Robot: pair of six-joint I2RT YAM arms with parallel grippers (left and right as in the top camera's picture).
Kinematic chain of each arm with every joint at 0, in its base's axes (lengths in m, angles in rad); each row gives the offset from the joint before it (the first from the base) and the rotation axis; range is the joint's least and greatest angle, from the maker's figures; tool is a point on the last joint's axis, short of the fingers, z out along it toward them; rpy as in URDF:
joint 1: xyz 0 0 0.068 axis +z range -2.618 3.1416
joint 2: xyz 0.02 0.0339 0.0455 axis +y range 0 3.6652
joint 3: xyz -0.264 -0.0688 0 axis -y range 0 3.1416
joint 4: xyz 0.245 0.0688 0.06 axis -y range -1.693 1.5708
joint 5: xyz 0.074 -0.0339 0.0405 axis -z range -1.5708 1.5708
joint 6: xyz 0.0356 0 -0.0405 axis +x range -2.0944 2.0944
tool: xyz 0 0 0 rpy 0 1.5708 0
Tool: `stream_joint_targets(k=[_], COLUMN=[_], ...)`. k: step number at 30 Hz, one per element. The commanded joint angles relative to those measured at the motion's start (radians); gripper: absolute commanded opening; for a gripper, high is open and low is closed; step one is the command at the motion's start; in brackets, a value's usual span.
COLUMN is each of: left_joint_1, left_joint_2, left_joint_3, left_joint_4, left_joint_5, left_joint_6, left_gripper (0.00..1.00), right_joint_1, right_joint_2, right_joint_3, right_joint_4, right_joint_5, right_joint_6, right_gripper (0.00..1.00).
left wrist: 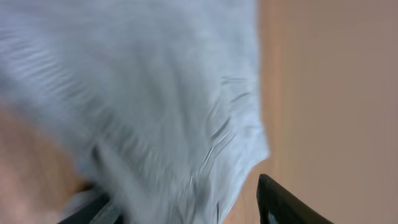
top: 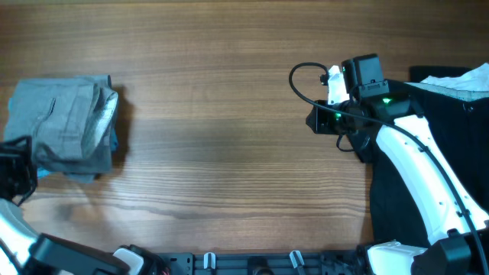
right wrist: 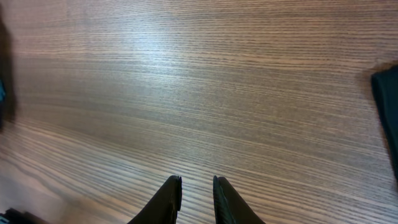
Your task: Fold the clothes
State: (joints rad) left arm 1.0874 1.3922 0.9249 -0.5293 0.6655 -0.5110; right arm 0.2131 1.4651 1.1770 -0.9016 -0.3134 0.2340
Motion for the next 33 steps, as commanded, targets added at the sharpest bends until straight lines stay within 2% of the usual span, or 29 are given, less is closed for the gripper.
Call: stream_joint_targets(k=[1, 4, 6, 7, 8, 10, 12, 13, 14, 16, 21, 23, 25, 29, 33], left_joint_1=[0.042, 0.059, 0.059, 0.059, 0.055, 0.028, -0.021, -0.080, -0.154, -0.230, -0.373, -0.416, -0.444, -0.500, -0.574], left_joint_2=[-0.054, -0.080, -0.110, -0.119, -0.130, -0.136, -0.127, -0.106, -0.063, 0.013, 0.296, 0.433, 0.511, 0.610, 0.624], left_joint_3=[0.007, 0.007, 0.007, 0.007, 0.007, 0.007, 0.006, 0.006, 0.006, 0.006, 0.006, 0.007, 0.007, 0.007, 0.007], left_joint_4=[-0.111, -0.210, -0.272, -0.272, -0.249, -0.142, -0.016, 0.064, 0.113, 0.146, 0.290, 0.392, 0.453, 0.562, 0.669], left_joint_5=[-0.214, -0.228, -0.179, -0.145, -0.080, 0.014, -0.014, -0.106, -0.265, -0.389, -0.406, -0.412, -0.401, -0.401, -0.393], left_joint_6=[0.040, 0.035, 0.037, 0.037, 0.042, 0.094, 0.156, 0.206, 0.216, 0.217, 0.256, 0.265, 0.265, 0.272, 0.272], left_gripper=[0.66, 0.66, 0.66, 0.59, 0.37, 0.05, 0.04, 0.04, 0.04, 0.04, 0.04, 0.15, 0.19, 0.22, 0.22], right_joint_1=[-0.002, -0.002, -0.002, -0.002, -0.002, -0.002, -0.002, -0.002, -0.002, -0.002, -0.002, -0.002, -0.002, -0.002, -0.002], right_joint_2=[0.001, 0.001, 0.001, 0.001, 0.001, 0.001, 0.001, 0.001, 0.001, 0.001, 0.001, 0.001, 0.001, 0.001, 0.001], right_joint_3=[0.008, 0.008, 0.008, 0.008, 0.008, 0.008, 0.008, 0.008, 0.008, 0.008, 0.008, 0.008, 0.008, 0.008, 0.008], right_joint_4=[0.002, 0.001, 0.004, 0.007, 0.010, 0.016, 0.026, 0.034, 0.042, 0.053, 0.064, 0.062, 0.061, 0.064, 0.064], right_joint_5=[-0.004, -0.001, -0.001, -0.001, -0.001, -0.001, -0.001, -0.001, 0.000, 0.000, 0.000, -0.001, 0.000, 0.000, 0.002], right_joint_6=[0.004, 0.005, 0.005, 0.005, 0.005, 0.005, 0.006, 0.011, 0.030, 0.032, 0.032, 0.037, 0.056, 0.062, 0.065], right_gripper=[0.22, 0.22, 0.22, 0.22, 0.22, 0.23, 0.23, 0.23, 0.23, 0.23, 0.23, 0.23, 0.22, 0.23, 0.23])
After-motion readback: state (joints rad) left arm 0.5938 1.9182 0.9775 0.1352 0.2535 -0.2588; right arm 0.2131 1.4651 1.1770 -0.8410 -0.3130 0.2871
